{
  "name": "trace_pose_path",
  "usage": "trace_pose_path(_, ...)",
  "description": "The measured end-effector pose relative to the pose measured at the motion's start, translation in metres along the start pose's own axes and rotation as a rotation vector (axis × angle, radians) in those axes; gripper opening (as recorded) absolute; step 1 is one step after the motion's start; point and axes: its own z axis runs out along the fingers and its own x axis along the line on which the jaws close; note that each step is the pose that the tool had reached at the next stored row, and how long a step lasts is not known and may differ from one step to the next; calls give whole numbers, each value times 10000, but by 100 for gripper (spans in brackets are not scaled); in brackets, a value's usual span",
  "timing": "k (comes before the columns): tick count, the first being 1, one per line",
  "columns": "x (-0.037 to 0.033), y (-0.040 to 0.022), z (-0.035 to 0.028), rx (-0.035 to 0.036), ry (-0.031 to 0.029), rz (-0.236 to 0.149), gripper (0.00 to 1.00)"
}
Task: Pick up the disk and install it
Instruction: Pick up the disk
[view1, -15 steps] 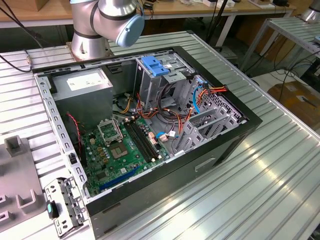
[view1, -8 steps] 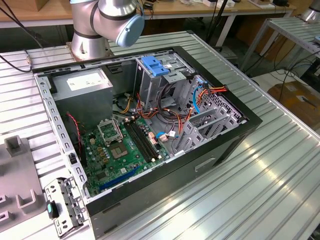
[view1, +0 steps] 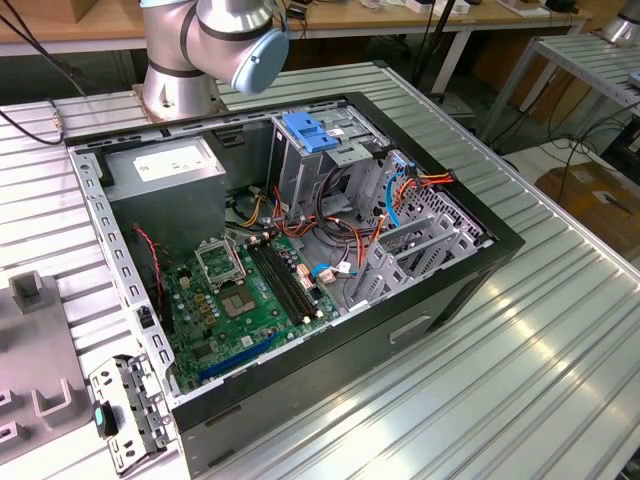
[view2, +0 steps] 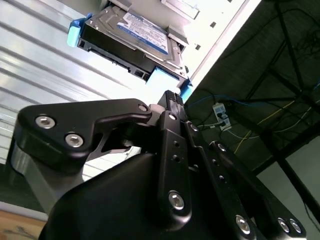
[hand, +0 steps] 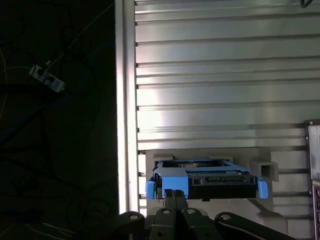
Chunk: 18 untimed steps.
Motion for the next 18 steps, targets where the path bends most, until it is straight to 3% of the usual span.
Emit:
trace_pose_path(5,0,0,1,42,45,-1073,11)
trace_pose_path(10,-1,-1,10,95,101,-2450,11)
trace_pose_path(11,-1,-1,17,123,55,-2795,11)
trace_pose_path(13,-2,2,27,194,-165,-2869,11)
trace_pose_path(15,-3,7,41,224,-263,-2914,11)
trace_pose_path(18,-4,9,66,239,-317,-3219,11)
